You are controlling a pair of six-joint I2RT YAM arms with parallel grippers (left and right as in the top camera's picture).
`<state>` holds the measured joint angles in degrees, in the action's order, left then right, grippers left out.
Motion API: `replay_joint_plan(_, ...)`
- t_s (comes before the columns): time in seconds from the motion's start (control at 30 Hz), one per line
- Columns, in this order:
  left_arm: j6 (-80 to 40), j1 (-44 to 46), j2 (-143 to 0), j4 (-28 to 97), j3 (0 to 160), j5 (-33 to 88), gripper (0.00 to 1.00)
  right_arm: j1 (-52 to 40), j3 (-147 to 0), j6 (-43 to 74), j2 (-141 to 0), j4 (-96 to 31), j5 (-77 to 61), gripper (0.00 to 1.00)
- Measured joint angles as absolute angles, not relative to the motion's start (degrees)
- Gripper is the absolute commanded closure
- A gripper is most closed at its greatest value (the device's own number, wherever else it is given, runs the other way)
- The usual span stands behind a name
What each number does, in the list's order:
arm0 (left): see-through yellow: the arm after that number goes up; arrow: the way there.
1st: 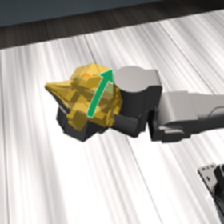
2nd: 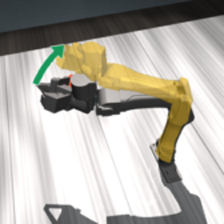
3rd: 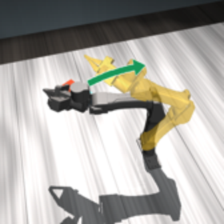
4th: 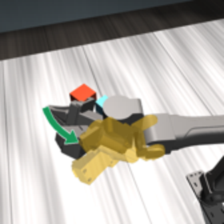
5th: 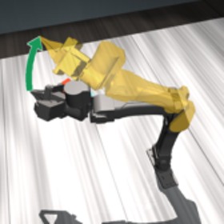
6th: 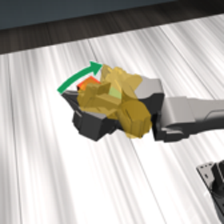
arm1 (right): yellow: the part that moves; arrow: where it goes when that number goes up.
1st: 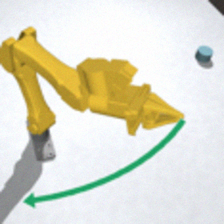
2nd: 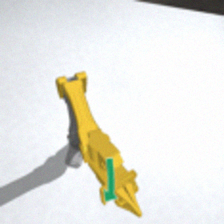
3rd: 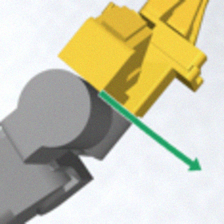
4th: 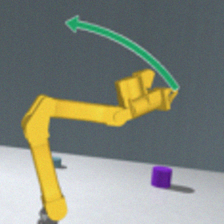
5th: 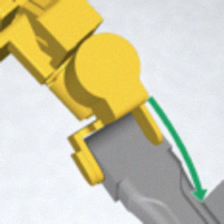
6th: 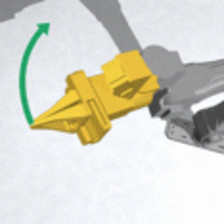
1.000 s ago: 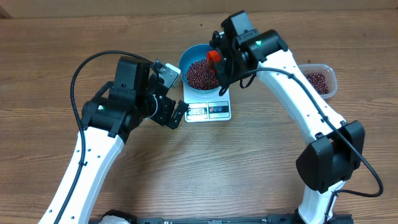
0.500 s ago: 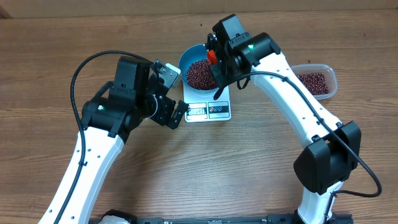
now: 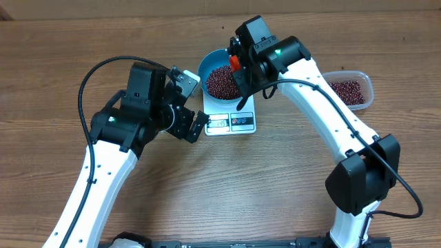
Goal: Scoop item into bowl and weigh 150g on scale
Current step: 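Tilt the scoop gradually with the right gripper, adding beans to bowl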
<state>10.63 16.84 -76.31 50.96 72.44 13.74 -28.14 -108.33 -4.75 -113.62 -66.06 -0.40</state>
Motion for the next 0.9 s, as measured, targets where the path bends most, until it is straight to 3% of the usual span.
replay_joint_plan(0.9, 10.66, 16.84, -76.31, 50.96, 72.44, 13.74, 0.00, -28.16, -108.33, -12.01, -113.62, -65.56, 2.39, 0.96)
